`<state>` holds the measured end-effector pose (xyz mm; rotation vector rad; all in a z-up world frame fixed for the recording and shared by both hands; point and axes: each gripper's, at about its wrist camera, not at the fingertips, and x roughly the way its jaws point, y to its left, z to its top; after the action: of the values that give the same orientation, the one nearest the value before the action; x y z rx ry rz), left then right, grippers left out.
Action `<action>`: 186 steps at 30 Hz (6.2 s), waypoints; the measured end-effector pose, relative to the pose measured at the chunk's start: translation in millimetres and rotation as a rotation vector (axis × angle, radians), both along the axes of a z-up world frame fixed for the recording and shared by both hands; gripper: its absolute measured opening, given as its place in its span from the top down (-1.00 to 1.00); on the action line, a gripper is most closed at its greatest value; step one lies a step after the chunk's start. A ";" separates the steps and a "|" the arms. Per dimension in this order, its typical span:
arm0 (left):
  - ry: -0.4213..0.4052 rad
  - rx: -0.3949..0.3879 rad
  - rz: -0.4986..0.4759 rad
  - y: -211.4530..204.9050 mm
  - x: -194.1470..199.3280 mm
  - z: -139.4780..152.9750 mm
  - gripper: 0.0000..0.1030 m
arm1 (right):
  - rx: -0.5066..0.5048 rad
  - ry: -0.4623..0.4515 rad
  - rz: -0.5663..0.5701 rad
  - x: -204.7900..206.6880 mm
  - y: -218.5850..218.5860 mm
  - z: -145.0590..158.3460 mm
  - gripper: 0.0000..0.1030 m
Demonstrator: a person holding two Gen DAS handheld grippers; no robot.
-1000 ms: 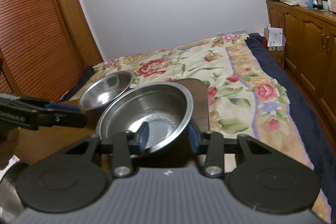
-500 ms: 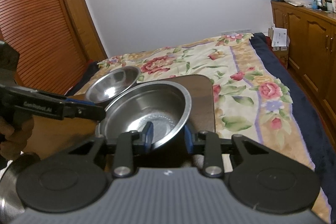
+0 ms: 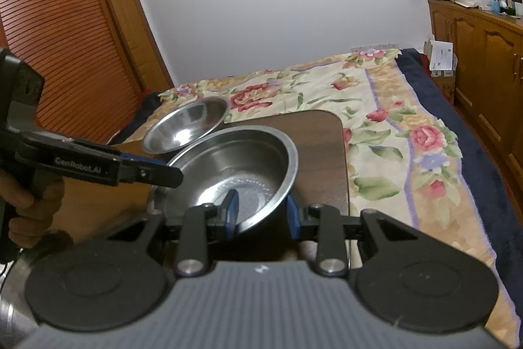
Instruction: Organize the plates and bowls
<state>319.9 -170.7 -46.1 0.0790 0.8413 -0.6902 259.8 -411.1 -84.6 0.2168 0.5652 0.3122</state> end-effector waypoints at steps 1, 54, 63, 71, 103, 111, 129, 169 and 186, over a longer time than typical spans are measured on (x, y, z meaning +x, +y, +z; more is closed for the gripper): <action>0.003 0.000 -0.003 -0.1 -0.4 -0.6 0.42 | 0.004 0.002 0.001 0.5 -0.3 -0.1 0.36; -0.164 -0.118 -0.041 60.9 -110.0 69.7 0.62 | -0.054 -0.085 -0.013 -77.6 28.2 63.4 0.54; -0.170 -0.120 -0.023 83.0 -131.1 67.6 0.62 | -0.040 -0.071 0.012 -85.2 43.7 56.9 0.54; -0.172 -0.120 -0.011 102.3 -148.0 58.0 0.62 | -0.034 -0.047 0.030 -93.5 59.4 45.3 0.54; -0.185 -0.006 0.007 124.6 -188.4 11.2 0.55 | -0.134 -0.022 0.061 -121.0 104.6 18.3 0.54; -0.175 0.003 0.009 124.2 -187.7 6.8 0.55 | -0.177 -0.023 0.064 -122.7 109.0 15.8 0.54; -0.173 0.001 0.014 124.1 -188.0 5.1 0.55 | -0.166 -0.021 0.073 -123.0 108.1 17.3 0.54; -0.265 -0.003 0.047 120.1 -172.1 34.2 0.50 | -0.142 -0.141 0.043 -111.6 92.2 54.1 0.53; -0.297 -0.004 0.143 110.7 -90.5 53.3 0.11 | -0.109 -0.173 -0.007 -22.7 63.6 62.4 0.12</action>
<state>229.3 -60.0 7.3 0.1136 0.5543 -0.5293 237.0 -347.4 -22.2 0.0855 0.4086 0.2895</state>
